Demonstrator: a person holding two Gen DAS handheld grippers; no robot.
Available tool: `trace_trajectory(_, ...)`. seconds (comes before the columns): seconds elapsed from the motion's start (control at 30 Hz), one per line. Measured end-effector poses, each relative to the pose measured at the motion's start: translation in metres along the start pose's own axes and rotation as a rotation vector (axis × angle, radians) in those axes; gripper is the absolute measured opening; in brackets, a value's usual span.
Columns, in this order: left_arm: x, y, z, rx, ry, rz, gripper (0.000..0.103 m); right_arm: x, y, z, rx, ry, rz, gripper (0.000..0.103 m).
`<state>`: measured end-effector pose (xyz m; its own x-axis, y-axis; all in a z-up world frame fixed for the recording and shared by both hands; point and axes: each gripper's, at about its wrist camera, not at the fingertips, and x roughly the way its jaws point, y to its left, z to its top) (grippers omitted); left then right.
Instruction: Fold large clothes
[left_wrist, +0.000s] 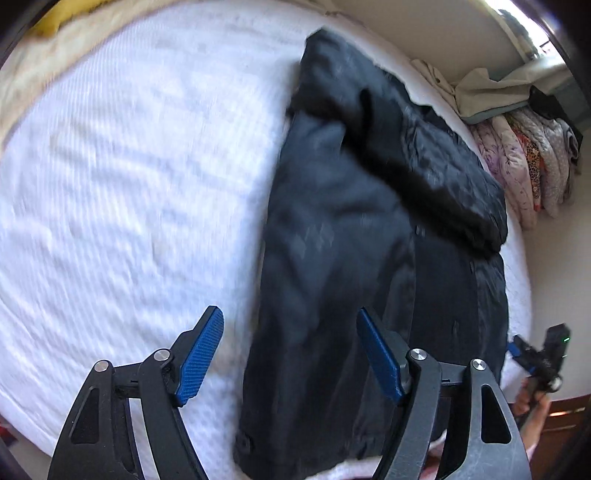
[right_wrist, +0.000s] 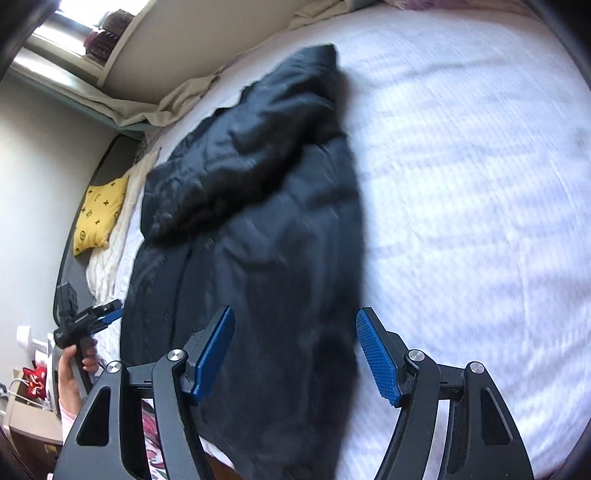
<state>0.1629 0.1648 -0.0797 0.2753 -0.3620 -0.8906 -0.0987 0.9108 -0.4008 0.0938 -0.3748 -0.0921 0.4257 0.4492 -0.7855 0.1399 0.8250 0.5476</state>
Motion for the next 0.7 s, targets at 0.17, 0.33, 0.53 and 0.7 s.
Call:
trace_trajectory(0.17, 0.008, 0.005, -0.01, -0.017, 0.051, -0.054, 0.068, 0.003, -0.013, -0.022, 0.067, 0.043, 0.054, 0.067)
trace_trajectory(0.33, 0.01, 0.007, -0.021, -0.021, 0.06, -0.065, 0.061, 0.011, -0.012, -0.034, 0.059, 0.076, 0.048, 0.065)
trace_trajectory(0.53, 0.013, -0.001, -0.036, 0.03, 0.081, -0.074, 0.06, 0.021, -0.007, -0.046, 0.065, 0.113, 0.11, 0.065)
trace_trajectory(0.7, 0.013, 0.006, -0.044, 0.006, 0.104, -0.12, 0.049, 0.031, -0.001, -0.058, 0.062, 0.172, 0.193, 0.065)
